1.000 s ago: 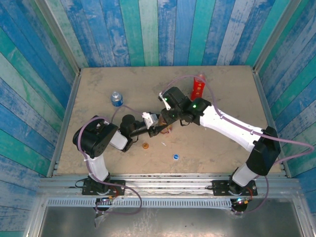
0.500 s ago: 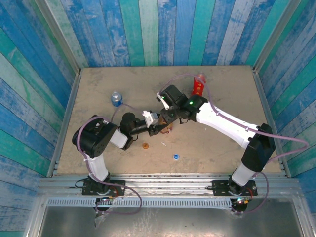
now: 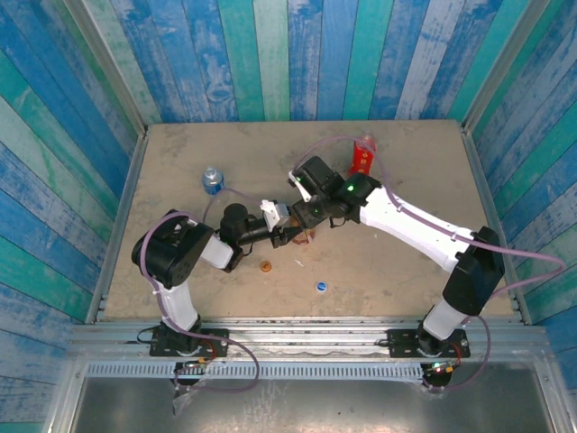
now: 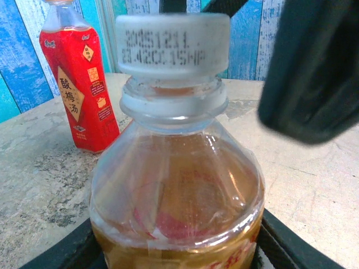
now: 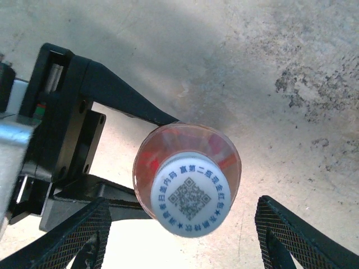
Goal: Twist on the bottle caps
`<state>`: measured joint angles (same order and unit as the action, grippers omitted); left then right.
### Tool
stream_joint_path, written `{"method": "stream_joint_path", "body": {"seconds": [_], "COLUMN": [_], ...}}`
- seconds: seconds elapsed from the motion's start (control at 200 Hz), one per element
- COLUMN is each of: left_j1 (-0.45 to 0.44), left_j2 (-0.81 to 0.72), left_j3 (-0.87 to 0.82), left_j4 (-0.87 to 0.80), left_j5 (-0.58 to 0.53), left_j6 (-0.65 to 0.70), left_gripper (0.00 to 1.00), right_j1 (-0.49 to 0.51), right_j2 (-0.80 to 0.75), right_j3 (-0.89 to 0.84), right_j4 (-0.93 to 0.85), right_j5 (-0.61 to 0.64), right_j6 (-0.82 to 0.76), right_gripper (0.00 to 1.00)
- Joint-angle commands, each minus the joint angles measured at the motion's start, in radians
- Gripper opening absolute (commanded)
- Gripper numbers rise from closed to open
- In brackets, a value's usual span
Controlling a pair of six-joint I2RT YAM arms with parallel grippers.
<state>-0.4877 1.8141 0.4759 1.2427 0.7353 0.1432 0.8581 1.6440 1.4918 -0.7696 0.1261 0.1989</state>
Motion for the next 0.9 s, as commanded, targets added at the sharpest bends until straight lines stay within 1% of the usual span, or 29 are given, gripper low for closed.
{"method": "stream_joint_path", "body": {"seconds": [0.0,0.065,0.145,0.325,0.476,0.611,0.891], "left_j1": [-0.003,-0.003,-0.003,-0.001,0.001,0.001,0.001], "left_j2": [-0.007,-0.005,-0.006,-0.007,-0.01,-0.009,-0.007], "left_j3": [-0.013,-0.014,-0.013,-0.013,-0.011,-0.01,-0.006], "left_j4": [-0.117,-0.118,-0.12,-0.12,-0.137,-0.14,-0.143], "left_j5": [0.037,0.037,0.038,0.043,0.043,0.044,0.05], "left_j6": [-0.018,-0.017,-0.016,-0.017,-0.007,-0.007,-0.005], "left_gripper": [0.5,0.5,0.5,0.5,0.5,0.5,0.5], "right_j1": [0.002,-0.006,-0.024,-0.084,-0.093,-0.101,-0.119], "right_j2": [-0.07,-0.09,-0.101,-0.081,-0.051,-0.04,-0.038], "right_j3": [-0.008,-0.015,-0.029,-0.04,-0.027,-0.045,-0.095], "right_j4": [0.017,0.042,0.071,0.083,0.085,0.085,0.097], "right_j5": [-0.008,-0.006,-0.015,-0.117,-0.143,-0.156,-0.172], "right_j6": [0.029,0.051,0.065,0.058,0.042,0.043,0.061], "right_gripper": [0.7,0.67,0.59,0.43,0.38,0.32,0.24]}}
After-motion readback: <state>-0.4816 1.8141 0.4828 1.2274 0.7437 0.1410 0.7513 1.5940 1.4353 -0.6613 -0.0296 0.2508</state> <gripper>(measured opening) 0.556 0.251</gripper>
